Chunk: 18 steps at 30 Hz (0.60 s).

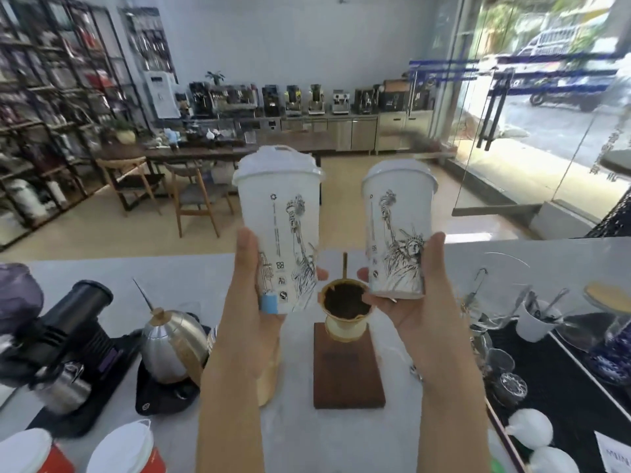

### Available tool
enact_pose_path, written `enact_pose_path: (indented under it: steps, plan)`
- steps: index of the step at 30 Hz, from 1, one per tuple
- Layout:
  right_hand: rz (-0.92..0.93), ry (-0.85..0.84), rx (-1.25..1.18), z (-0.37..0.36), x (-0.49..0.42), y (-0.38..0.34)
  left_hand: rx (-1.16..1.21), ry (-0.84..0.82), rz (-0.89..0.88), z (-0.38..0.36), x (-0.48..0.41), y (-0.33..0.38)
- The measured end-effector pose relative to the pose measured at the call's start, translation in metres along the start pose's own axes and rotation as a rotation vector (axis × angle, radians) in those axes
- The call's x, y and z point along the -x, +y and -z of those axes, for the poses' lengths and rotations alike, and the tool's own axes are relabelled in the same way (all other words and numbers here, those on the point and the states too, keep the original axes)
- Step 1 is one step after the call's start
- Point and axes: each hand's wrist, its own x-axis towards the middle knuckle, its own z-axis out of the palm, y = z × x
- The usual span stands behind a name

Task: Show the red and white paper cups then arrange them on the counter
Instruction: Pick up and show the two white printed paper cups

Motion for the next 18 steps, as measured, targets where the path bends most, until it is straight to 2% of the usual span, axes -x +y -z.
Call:
enact_pose_path:
  steps: [3,6,9,18]
  plan:
    - [-0.045,-0.056,-0.025,0.000,0.008,0.007,0.168,0.019,0.099,0.001,0.014,-0.015]
    - [-0.067,-0.096,-0.036,0.007,0.009,0.006,0.223,0.034,0.142,0.003,0.017,-0.021]
    - [-0.083,-0.085,-0.045,0.017,0.005,0.004,0.300,0.048,0.132,0.001,0.014,-0.020]
    - [-0.039,-0.052,0.015,0.035,0.002,0.002,0.568,-0.048,0.202,-0.020,0.008,-0.031]
